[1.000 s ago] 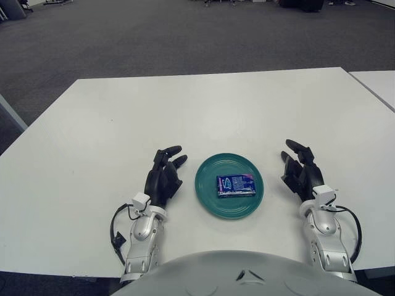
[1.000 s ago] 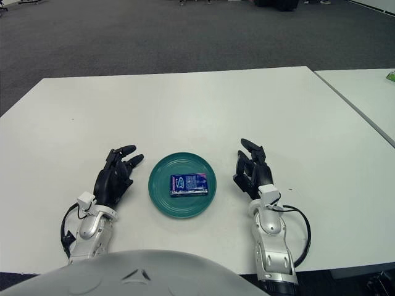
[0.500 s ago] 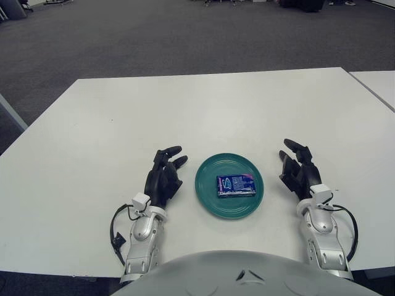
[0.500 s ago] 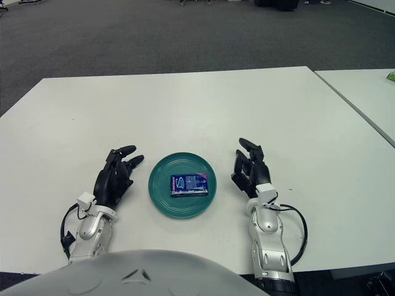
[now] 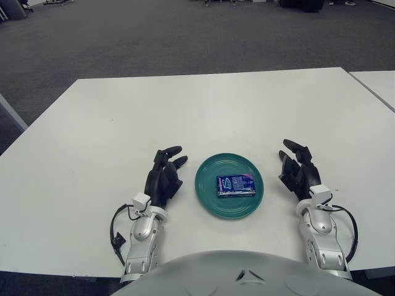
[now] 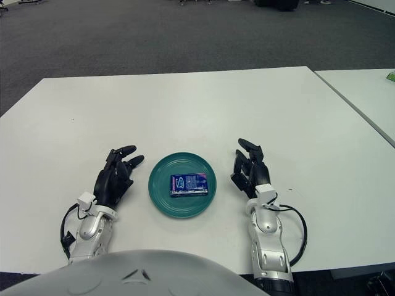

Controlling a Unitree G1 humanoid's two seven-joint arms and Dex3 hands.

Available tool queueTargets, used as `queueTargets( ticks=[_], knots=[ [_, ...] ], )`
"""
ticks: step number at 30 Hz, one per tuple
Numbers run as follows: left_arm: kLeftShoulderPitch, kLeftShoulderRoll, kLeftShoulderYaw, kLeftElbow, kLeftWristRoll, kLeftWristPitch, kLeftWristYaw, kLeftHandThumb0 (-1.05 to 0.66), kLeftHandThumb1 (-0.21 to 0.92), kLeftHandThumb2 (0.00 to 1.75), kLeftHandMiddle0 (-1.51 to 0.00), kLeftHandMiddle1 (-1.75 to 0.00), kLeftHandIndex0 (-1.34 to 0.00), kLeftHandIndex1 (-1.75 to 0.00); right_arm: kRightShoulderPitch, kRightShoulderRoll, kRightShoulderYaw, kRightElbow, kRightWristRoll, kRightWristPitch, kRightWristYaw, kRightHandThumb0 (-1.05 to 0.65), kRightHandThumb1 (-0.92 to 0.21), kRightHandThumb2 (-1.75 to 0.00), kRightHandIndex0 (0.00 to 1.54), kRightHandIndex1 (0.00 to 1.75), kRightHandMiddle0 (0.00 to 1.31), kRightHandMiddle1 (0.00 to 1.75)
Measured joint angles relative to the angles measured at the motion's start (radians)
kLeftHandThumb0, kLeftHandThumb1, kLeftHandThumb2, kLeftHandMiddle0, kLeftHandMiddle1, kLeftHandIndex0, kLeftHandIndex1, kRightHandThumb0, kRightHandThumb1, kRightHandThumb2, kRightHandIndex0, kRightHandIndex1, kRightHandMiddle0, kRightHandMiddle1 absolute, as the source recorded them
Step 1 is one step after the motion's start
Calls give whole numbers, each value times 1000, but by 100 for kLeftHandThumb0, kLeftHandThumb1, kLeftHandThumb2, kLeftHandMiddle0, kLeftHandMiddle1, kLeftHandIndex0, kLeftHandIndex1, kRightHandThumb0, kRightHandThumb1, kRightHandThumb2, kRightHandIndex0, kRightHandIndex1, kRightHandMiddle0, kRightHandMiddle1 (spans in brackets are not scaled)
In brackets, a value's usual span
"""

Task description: Put the gum into the plate.

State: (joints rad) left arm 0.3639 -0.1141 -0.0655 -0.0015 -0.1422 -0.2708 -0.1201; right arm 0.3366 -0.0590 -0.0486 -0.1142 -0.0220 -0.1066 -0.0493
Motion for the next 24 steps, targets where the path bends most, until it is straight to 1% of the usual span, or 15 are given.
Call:
queueTargets(
  ticks=[15,24],
  knots=[
    [-3,0,0,1,1,0,3,-93,92,92,-33,-92,-11,-120,4,4,5,-1,-7,-7,-3,-75,-92,-84,54,11,0,85],
    [-4,0,1,6,-1,-6,3,-94,92,92,-33,-90,-11,-120,4,6,4,-1,-8,-7,-4,-75,-92,-83,55,12,0,88]
  ],
)
